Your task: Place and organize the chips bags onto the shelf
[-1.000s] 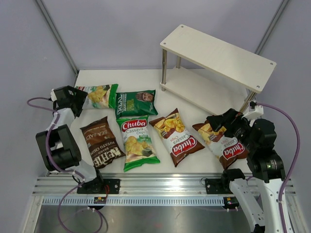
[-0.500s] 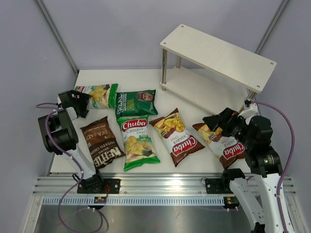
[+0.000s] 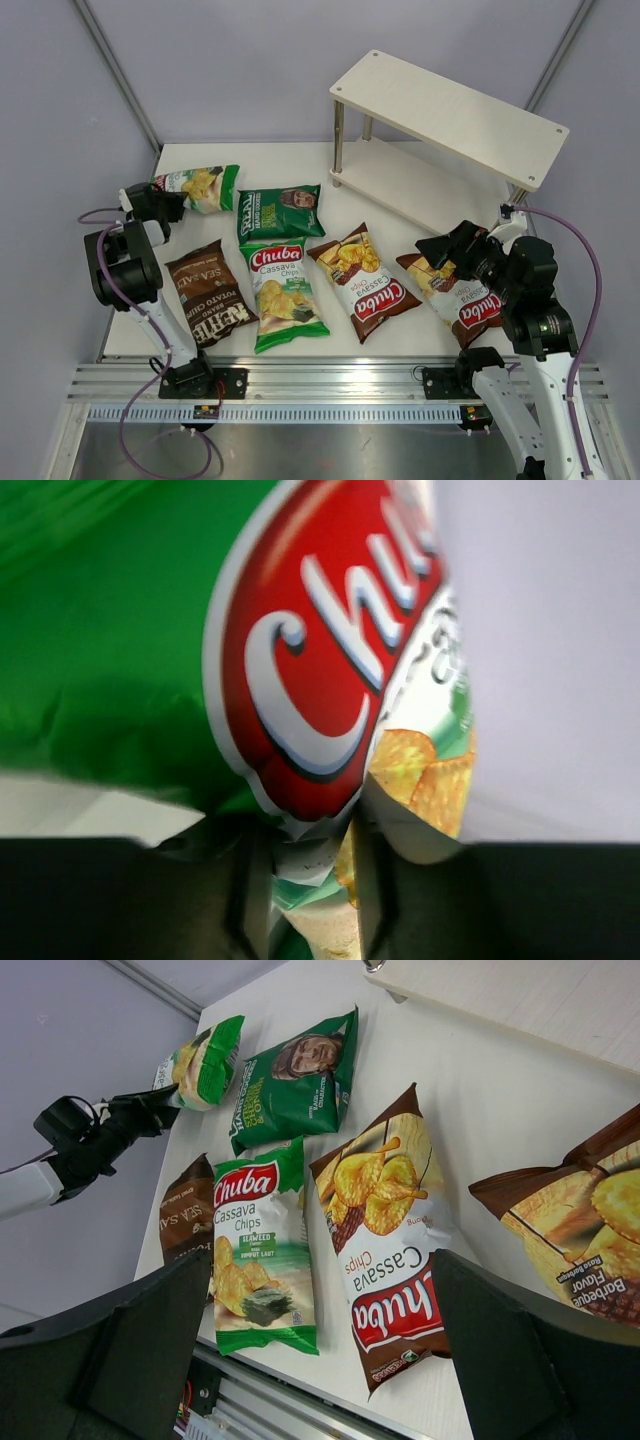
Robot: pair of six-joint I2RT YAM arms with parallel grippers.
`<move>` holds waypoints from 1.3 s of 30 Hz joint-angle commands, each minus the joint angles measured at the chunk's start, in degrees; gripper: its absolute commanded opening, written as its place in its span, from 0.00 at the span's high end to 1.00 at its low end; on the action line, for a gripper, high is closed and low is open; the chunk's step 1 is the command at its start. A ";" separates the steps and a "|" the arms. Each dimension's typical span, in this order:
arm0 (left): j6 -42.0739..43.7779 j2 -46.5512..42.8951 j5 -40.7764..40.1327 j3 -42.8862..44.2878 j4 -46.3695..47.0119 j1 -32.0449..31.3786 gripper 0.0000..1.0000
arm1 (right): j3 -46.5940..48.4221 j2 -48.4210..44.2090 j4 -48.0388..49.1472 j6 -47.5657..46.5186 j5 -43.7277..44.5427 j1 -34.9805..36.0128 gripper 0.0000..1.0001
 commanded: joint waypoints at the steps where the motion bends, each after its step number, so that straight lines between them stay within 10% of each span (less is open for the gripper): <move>1: 0.67 0.61 -2.09 -0.61 3.27 -0.49 0.80 | 0.01 0.44 2.66 0.18 0.28 -0.26 0.01; 5: 1.55 0.17 0.89 0.44 6.70 -0.67 1.00 | -0.34 0.97 3.36 0.71 0.37 -0.26 0.00; 19: 2.52 -9.76 12.06 -2.54 27.25 -1.46 1.00 | -1.48 7.82 12.93 5.88 -10.17 -0.26 0.00; 23: 0.42 -12.56 16.79 -2.10 31.04 -2.68 1.00 | -5.52 12.04 26.88 19.72 -18.25 0.00 0.01; 39: 7.97 -42.19 26.73 -8.16 14.26 -20.27 1.00 | 0.80 34.80 64.52 24.18 -8.15 23.29 0.01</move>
